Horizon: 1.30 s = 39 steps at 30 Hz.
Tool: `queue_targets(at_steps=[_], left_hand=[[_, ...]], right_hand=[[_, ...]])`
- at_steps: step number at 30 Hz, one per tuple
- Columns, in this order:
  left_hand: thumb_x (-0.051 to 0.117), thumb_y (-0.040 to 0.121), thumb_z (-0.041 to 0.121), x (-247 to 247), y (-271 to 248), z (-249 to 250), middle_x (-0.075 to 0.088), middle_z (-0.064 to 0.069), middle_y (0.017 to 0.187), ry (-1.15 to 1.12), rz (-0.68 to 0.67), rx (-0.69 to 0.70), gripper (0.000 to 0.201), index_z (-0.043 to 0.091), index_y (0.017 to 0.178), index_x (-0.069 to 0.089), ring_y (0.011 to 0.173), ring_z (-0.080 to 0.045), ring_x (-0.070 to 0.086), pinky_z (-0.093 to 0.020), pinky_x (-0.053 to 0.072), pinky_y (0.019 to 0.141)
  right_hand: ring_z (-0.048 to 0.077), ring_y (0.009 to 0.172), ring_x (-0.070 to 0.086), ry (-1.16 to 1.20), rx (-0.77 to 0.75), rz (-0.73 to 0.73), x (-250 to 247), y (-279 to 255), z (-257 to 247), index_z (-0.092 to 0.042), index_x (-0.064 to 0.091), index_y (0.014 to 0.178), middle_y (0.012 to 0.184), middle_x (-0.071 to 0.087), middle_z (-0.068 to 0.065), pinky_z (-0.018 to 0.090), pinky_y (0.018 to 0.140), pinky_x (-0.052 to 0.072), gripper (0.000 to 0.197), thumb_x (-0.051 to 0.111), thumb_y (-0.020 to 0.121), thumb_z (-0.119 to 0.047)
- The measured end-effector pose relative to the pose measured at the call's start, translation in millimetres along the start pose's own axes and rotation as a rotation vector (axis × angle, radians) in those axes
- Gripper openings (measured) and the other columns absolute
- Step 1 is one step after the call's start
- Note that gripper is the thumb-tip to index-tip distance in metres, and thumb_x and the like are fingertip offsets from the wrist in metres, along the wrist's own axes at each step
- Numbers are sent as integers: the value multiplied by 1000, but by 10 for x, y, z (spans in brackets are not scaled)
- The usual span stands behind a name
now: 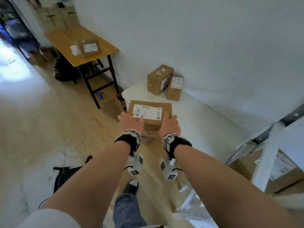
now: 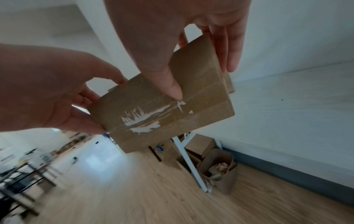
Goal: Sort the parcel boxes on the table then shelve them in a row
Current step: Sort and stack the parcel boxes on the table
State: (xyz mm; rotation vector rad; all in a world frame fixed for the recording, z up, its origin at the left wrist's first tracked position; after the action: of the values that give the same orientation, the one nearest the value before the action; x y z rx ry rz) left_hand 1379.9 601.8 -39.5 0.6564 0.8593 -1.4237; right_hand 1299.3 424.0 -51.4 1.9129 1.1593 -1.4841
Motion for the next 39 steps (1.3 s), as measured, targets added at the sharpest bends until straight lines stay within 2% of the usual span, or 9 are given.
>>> queue_targets(at_steps=[4, 6, 15, 21, 25, 29, 32, 35, 39], left_hand=[[65, 86, 51, 496, 451, 463, 44, -13, 128, 34, -153, 126, 77, 1, 135, 33, 111, -32, 56, -39, 48, 85], [64, 87, 51, 667, 685, 673, 43, -14, 129, 61, -201, 184, 75, 0, 133, 33, 110, -32, 57, -38, 49, 85], [62, 90, 42, 1325, 2046, 1249, 42, -16, 129, 109, -300, 374, 67, -2, 133, 34, 111, -34, 55, -38, 46, 90], [62, 91, 37, 1825, 2644, 1174, 29, -20, 148, 152, -346, 391, 84, -5, 149, 16, 134, -35, 37, -40, 34, 112], [53, 95, 52, 2004, 2731, 1168, 17, -19, 158, 249, -324, 438, 93, -4, 153, 6, 142, -34, 26, -41, 24, 118], [55, 90, 58, 2024, 2685, 1157, 16, -17, 161, 289, -276, 324, 95, 6, 156, 9, 143, -42, 24, -50, 21, 117], [55, 87, 60, 2002, 2530, 1214, 6, -18, 163, 283, -286, 280, 98, 12, 157, 7, 147, -46, 8, -56, 8, 120], [44, 87, 69, 1970, 2274, 1366, -5, -18, 164, 363, -316, 396, 100, 16, 157, -4, 148, -46, -4, -59, 0, 119], [41, 91, 65, 1829, 1843, 1562, -1, -14, 164, 376, -339, 594, 92, 16, 157, 2, 150, -39, -6, -55, -4, 120]], right_hand=[[31, 105, 54, 4, 167, 29, 43, 434, 299, -19, 23, 142, 123, 39, 15, 39, 80, 53, 79, 74, 82, -26], [31, 105, 54, 9, 237, 39, 58, 627, 372, -18, 22, 142, 122, 38, 14, 41, 83, 55, 79, 74, 82, -27], [35, 96, 60, 106, 383, 53, 346, 1788, 183, -17, 30, 133, 118, 40, 13, 43, 74, 55, 60, 69, 88, -29], [38, 86, 62, 151, 411, -17, 747, 2305, 55, -17, 32, 138, 124, 41, 15, 40, 65, 47, 53, 58, 93, -18], [36, 85, 62, 161, 417, -32, 813, 2419, 69, -21, 28, 137, 122, 42, 13, 42, 67, 51, 58, 63, 90, -21], [33, 93, 59, 104, 395, -71, 784, 2410, 97, -21, 27, 138, 121, 42, 11, 45, 75, 55, 65, 61, 84, -8], [31, 97, 57, 60, 384, -74, 682, 2341, 135, -19, 26, 141, 125, 40, 11, 42, 75, 53, 71, 62, 82, -6], [30, 99, 56, 41, 384, -43, 517, 2210, 211, -18, 26, 142, 126, 41, 11, 40, 75, 52, 70, 62, 82, -7], [30, 103, 55, 16, 391, 1, 302, 1913, 334, -17, 28, 142, 130, 40, 12, 39, 75, 52, 70, 63, 82, -9]])
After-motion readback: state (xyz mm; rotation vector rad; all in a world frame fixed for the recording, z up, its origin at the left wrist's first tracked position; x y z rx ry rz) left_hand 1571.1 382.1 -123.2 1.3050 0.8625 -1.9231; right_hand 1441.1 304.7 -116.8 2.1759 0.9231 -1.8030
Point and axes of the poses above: each hand's wrist, its own y-axis towards the middle knuckle, its own x-axis out of the palm, z = x × y, the point moved 9 cm from there along y, towards the middle knuckle
